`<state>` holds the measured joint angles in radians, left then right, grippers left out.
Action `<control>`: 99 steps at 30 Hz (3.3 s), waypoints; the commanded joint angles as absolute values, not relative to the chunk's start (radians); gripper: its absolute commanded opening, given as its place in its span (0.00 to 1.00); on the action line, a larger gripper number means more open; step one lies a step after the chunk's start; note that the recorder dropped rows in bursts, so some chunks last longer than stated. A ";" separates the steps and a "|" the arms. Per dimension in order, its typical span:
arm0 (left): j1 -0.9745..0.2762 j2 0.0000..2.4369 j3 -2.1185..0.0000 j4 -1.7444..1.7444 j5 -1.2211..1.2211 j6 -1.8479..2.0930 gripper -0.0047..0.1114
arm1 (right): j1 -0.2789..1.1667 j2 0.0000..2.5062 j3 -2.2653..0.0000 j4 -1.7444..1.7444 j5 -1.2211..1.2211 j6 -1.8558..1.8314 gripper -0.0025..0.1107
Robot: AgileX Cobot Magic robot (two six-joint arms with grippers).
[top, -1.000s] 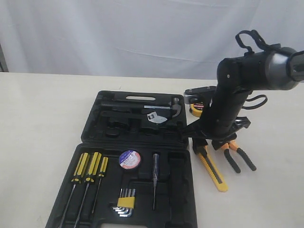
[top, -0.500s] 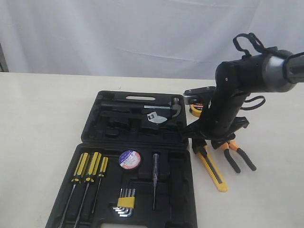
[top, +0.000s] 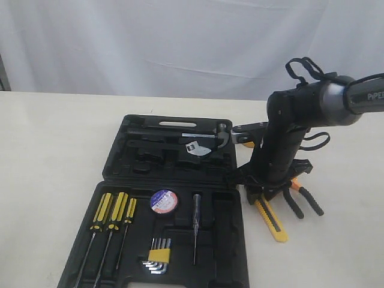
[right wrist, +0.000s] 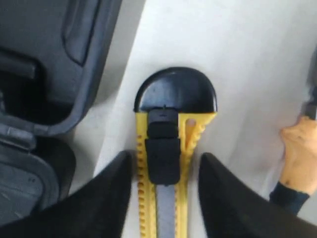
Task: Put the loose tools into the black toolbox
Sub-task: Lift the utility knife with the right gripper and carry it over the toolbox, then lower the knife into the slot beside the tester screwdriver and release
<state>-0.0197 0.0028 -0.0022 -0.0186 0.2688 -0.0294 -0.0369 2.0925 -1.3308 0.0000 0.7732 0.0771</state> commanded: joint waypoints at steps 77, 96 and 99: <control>-0.022 0.000 0.000 -0.021 0.269 -0.030 0.04 | 0.350 1.903 -1.173 -0.261 0.820 0.971 0.50; -0.022 0.000 0.000 -0.021 0.269 -0.030 0.04 | 0.350 1.814 -1.173 -0.298 0.913 0.703 0.05; -0.022 0.000 0.000 -0.021 0.269 -0.030 0.04 | 0.352 1.814 -1.158 -0.254 0.936 0.597 0.03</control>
<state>-0.0197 0.0028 -0.0022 -0.0186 0.2688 -0.0294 0.3562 1.8244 -1.1722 -0.2819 0.9079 0.7003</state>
